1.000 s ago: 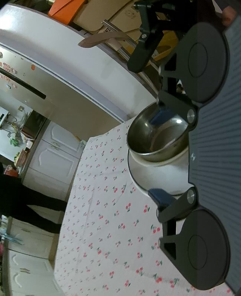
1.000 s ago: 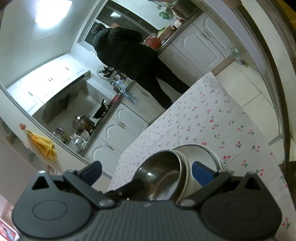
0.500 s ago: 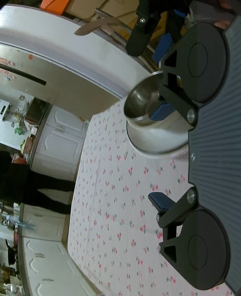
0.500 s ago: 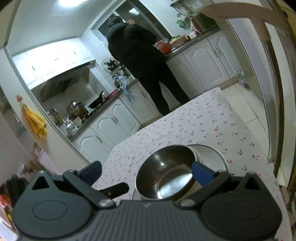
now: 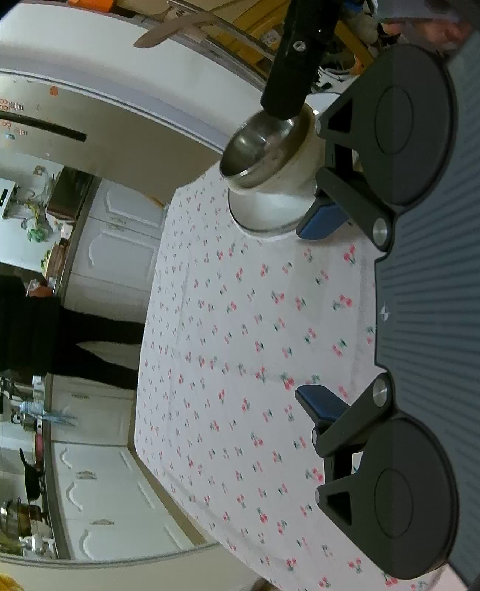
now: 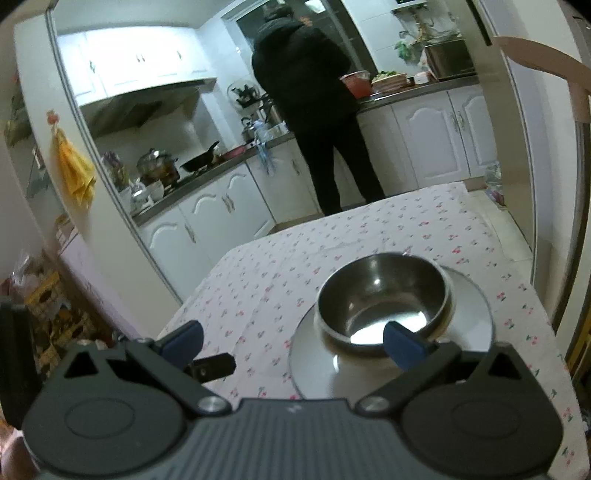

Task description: Organize plates and bowls

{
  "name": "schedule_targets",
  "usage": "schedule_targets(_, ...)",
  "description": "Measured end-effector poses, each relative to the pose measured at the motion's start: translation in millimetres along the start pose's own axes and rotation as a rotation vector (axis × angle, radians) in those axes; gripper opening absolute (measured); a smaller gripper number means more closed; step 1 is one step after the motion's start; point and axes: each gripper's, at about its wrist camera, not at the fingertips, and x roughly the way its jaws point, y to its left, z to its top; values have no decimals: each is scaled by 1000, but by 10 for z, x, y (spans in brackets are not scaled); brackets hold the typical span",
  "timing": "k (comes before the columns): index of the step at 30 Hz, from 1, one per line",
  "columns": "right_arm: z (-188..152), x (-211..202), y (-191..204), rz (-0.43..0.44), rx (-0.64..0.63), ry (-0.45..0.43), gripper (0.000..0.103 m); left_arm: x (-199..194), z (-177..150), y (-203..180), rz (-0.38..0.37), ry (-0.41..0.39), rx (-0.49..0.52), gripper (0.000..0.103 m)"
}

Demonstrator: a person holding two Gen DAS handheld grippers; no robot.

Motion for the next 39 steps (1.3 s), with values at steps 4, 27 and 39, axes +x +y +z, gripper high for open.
schedule_targets(4, -59, 9, 66, 2, -1, 18, 103, -78, -60, 47, 26, 4, 4, 103)
schedule_targets(27, -307, -66, 425, -63, -138, 10, 103, -414, -313, 271, 87, -15, -18, 103)
schedule_targets(39, -391, -51, 441, -109, -176, -5, 103, -418, -315, 168, 79, -8, -3, 103)
